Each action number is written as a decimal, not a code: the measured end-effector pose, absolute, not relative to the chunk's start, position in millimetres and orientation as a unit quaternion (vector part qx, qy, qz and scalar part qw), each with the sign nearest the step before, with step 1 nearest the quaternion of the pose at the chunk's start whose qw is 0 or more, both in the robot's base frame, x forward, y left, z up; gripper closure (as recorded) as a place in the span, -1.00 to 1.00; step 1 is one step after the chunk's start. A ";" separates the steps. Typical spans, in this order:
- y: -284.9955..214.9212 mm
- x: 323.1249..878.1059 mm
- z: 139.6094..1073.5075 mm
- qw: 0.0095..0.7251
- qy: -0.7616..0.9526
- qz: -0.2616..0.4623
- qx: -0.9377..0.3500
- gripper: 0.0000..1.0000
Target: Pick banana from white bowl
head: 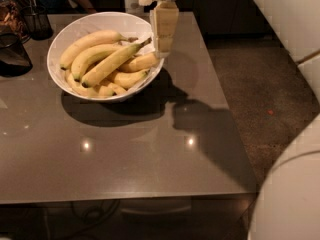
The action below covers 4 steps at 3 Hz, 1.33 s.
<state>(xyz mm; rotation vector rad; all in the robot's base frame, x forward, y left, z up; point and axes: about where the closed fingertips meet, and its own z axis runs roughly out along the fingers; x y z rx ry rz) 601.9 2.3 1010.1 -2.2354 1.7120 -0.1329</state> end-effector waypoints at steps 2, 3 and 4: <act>32.7 624.2 1002.4 0.162 0.595 -0.035 -0.786 -0.44; 42.8 632.5 991.9 0.157 0.596 -0.024 -0.787 -0.40; 49.9 641.0 980.9 0.151 0.599 -0.013 -0.786 -0.34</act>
Offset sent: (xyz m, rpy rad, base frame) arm -0.0080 0.0083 -0.0217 -0.1158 0.2105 0.0151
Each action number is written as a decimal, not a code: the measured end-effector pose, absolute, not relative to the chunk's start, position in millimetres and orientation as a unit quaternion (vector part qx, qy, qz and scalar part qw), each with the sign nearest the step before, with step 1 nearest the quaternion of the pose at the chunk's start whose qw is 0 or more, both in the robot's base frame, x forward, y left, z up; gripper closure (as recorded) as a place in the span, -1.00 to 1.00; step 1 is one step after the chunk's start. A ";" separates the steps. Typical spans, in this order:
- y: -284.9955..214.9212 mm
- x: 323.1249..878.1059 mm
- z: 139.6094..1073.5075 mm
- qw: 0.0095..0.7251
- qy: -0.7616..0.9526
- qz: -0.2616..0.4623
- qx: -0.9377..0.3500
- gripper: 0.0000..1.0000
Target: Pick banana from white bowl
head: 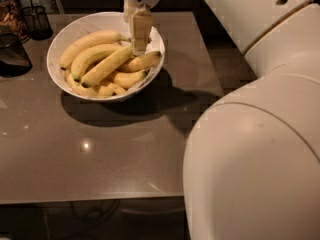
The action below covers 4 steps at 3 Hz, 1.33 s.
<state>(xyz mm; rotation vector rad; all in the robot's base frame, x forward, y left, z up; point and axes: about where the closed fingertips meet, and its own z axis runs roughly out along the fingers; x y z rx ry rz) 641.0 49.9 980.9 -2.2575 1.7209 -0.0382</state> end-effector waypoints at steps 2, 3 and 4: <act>56.2 651.1 961.4 0.136 0.605 0.003 -0.784 -0.12; 55.7 654.2 953.3 0.128 0.609 0.008 -0.783 -0.12; 54.1 656.6 942.7 0.117 0.614 0.015 -0.780 -0.10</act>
Offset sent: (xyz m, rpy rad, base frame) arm -0.0338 -0.0326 -0.0319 -0.1571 0.2623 0.0052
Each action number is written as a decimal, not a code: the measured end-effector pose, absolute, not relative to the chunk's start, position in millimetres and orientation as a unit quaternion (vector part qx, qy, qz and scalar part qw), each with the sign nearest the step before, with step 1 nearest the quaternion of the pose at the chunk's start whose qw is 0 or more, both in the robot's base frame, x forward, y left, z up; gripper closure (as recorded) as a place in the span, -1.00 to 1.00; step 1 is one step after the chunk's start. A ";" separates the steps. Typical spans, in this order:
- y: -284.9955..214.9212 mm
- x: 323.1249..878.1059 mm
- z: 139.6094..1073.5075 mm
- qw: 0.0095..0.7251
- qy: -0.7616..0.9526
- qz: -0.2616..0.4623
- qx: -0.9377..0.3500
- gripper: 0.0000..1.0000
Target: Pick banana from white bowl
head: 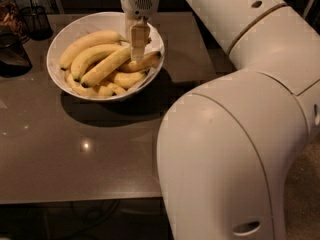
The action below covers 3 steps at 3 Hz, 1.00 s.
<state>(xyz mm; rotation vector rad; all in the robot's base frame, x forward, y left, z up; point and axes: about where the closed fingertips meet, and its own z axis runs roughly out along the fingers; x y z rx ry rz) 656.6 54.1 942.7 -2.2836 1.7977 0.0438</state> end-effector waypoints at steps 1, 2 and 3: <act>53.6 657.5 934.2 0.108 0.618 0.021 -0.779 -0.08; 53.6 658.2 927.4 0.100 0.620 0.026 -0.778 -0.04; 53.7 658.0 921.8 0.094 0.621 0.031 -0.778 -0.04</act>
Offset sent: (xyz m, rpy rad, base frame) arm -0.0471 -0.0392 -0.0192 -0.1604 0.2544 0.0082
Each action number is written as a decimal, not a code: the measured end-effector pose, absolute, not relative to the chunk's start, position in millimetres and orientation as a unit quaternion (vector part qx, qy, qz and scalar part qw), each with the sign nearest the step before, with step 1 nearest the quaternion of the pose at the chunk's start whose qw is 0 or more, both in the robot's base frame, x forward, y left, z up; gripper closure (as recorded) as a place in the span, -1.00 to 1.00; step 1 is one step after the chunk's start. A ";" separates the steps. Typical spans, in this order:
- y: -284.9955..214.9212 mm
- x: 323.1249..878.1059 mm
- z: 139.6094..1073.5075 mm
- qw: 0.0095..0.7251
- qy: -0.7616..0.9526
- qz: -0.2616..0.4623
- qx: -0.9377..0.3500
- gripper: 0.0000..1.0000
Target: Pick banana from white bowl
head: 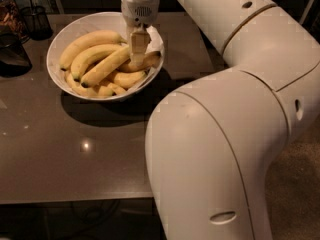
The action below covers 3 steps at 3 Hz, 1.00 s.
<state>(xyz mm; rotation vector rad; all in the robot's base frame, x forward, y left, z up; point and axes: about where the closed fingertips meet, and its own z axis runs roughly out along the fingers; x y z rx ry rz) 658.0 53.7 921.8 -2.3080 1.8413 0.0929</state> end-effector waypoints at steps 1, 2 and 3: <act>50.0 654.1 920.2 0.087 0.619 0.031 -0.780 0.35; 50.0 654.1 920.2 0.087 0.619 0.031 -0.780 0.81; 50.0 654.1 920.2 0.087 0.619 0.031 -0.780 1.00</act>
Offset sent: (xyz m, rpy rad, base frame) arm -0.0034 -0.0032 -0.0014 -0.0093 0.0067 0.0047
